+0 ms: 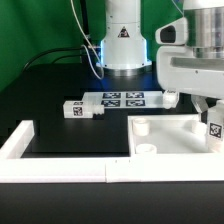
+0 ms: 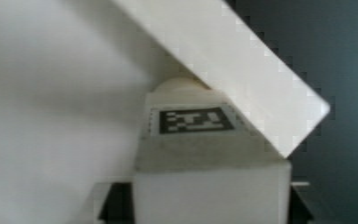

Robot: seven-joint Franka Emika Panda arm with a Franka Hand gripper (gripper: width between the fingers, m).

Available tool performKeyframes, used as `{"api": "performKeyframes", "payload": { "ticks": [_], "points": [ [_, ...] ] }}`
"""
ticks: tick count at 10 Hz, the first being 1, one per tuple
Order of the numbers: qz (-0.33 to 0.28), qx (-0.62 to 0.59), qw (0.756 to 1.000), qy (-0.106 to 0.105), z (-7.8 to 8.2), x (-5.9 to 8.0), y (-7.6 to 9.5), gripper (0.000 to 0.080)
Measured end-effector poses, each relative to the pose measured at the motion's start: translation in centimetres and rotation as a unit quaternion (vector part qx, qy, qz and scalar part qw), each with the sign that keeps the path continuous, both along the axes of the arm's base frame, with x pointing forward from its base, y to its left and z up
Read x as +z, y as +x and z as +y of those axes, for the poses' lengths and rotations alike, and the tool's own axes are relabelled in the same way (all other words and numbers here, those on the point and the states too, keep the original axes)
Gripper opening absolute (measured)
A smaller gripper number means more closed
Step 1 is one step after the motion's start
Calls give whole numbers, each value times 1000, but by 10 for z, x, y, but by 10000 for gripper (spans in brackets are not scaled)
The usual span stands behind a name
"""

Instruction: Assemble one leg

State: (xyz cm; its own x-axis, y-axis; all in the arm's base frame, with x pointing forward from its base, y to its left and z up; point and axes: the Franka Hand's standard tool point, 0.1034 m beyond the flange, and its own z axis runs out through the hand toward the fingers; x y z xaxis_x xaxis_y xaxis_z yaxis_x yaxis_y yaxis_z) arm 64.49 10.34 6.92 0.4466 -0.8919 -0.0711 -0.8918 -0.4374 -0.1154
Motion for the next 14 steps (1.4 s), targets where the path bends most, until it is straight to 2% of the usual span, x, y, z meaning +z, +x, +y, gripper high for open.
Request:
{"api": "performKeyframes", "payload": {
  "ticks": [1, 3, 4, 5, 7, 8, 11, 12, 13, 14],
  "points": [
    [14, -122, 992, 29, 0, 0, -2, 288],
    [26, -211, 976, 41, 2, 0, -3, 288],
    [25, -205, 978, 40, 1, 0, -3, 290],
    [22, -163, 986, 35, 2, -1, -4, 290],
    [2, 32, 999, 21, 5, -2, -5, 602],
    [-1, 95, 995, 18, 6, -3, -7, 635],
    [-15, 192, 981, 11, 5, -3, -7, 647],
    [-21, 264, 964, -3, 6, -2, -7, 649],
    [-24, 365, 930, -33, 14, 0, -8, 649],
    [-31, 459, 887, -49, 18, 0, -8, 649]
  ]
}}
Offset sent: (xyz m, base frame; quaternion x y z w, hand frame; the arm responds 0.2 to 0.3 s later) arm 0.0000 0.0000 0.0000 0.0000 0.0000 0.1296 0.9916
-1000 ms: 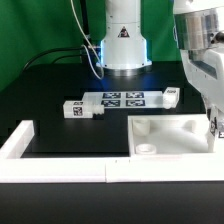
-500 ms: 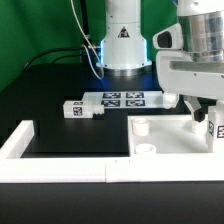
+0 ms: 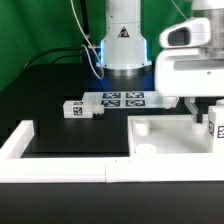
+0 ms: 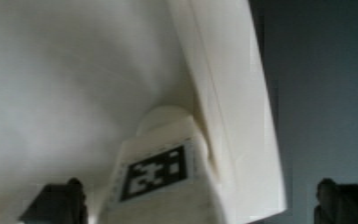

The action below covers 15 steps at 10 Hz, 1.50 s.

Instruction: Assemble one leg

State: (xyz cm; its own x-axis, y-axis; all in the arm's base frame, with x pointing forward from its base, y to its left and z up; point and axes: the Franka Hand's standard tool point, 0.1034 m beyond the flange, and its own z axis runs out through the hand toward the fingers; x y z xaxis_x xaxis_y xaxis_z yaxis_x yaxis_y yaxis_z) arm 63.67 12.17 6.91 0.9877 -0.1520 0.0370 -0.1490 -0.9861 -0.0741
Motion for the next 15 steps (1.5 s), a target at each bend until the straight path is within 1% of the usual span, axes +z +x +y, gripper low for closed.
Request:
{"api": "performKeyframes", "payload": {
  "ticks": [1, 2, 3, 4, 5, 6, 7, 8, 9, 10, 11, 12, 13, 14, 15],
  "points": [
    [-4, 28, 1000, -1, -2, 0, 1, 649],
    [-2, 1, 1000, 1, -2, -1, 1, 617],
    [-2, 1, 1000, 1, -2, -1, 0, 617],
    [-1, -7, 1000, 2, -1, -1, 0, 437],
    [2, -50, 999, 5, -3, -2, 0, 437],
    [5, -94, 996, 6, -5, -2, 1, 290],
    [7, -147, 989, 9, -5, -1, 1, 290],
    [13, -221, 975, 13, -4, -1, 1, 290],
    [21, -299, 954, 19, -3, -2, 0, 290],
    [29, -377, 925, 28, -3, -3, 1, 290],
    [38, -449, 892, 39, -2, -3, 2, 290],
    [47, -528, 846, 56, -3, -3, 4, 290],
    [53, -582, 808, 72, -3, -3, 5, 290],
    [55, -624, 775, 85, -5, -3, 5, 290],
    [57, -632, 768, 86, -4, -3, 5, 290]
  ]
}}
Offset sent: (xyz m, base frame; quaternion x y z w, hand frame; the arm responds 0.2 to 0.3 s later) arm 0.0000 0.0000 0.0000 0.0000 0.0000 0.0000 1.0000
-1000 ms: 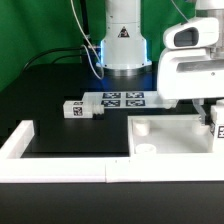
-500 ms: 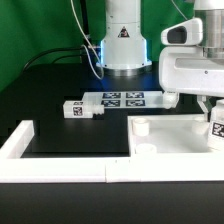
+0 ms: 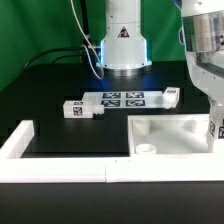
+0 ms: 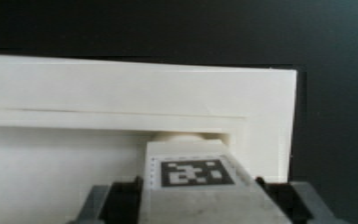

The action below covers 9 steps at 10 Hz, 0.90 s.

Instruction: Assemble one leg

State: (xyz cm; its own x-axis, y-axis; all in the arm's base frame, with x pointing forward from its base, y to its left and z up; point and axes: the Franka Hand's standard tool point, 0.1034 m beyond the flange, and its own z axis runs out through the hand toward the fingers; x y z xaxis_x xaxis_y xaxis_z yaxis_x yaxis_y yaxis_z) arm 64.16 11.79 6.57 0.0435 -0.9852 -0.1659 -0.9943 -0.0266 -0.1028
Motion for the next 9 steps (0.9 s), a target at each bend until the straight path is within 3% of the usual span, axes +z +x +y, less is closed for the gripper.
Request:
{"api": "performKeyframes", "payload": {
  "ticks": [1, 2, 4, 5, 9],
  "points": [
    [0, 3, 1000, -1, 0, 0, 0, 365],
    [-8, 54, 999, -6, -1, -1, 0, 365],
    [-27, 226, 974, -21, -10, -2, -3, 622],
    [-31, 302, 952, -24, -7, -2, -7, 622],
    [-57, 395, 916, -40, -3, -2, -8, 649]
  ]
}}
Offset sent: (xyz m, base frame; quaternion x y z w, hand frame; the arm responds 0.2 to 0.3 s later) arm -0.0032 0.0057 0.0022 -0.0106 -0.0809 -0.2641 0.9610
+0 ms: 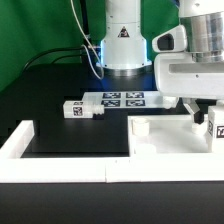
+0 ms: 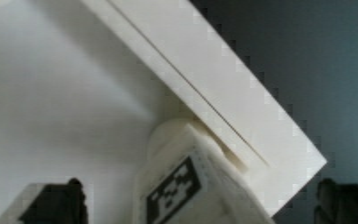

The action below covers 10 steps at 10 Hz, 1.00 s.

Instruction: Assemble one leg

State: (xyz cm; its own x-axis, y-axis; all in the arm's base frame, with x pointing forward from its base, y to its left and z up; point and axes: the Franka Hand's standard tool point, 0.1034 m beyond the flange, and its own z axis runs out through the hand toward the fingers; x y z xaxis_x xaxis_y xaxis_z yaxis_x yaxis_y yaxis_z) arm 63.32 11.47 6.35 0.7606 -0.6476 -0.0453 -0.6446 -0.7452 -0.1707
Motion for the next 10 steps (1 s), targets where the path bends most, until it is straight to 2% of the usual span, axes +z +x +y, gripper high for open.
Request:
{"api": "performKeyframes", "payload": {
  "ticks": [1, 2, 3, 4, 5, 6, 7, 10],
  "points": [
    [-13, 107, 994, -26, 2, 2, 1, 649],
    [-28, 202, 978, -48, 3, 5, 6, 649],
    [-29, 199, 978, -48, 2, 5, 8, 649],
    [-28, 194, 979, -48, 2, 5, 8, 521],
    [-28, 191, 980, -48, 2, 5, 8, 521],
    [-25, 171, 984, -47, -1, 5, 8, 373],
    [-20, 139, 989, -47, -4, 4, 7, 291],
    [6, 10, 999, -50, -17, 4, 6, 291]
  ]
}}
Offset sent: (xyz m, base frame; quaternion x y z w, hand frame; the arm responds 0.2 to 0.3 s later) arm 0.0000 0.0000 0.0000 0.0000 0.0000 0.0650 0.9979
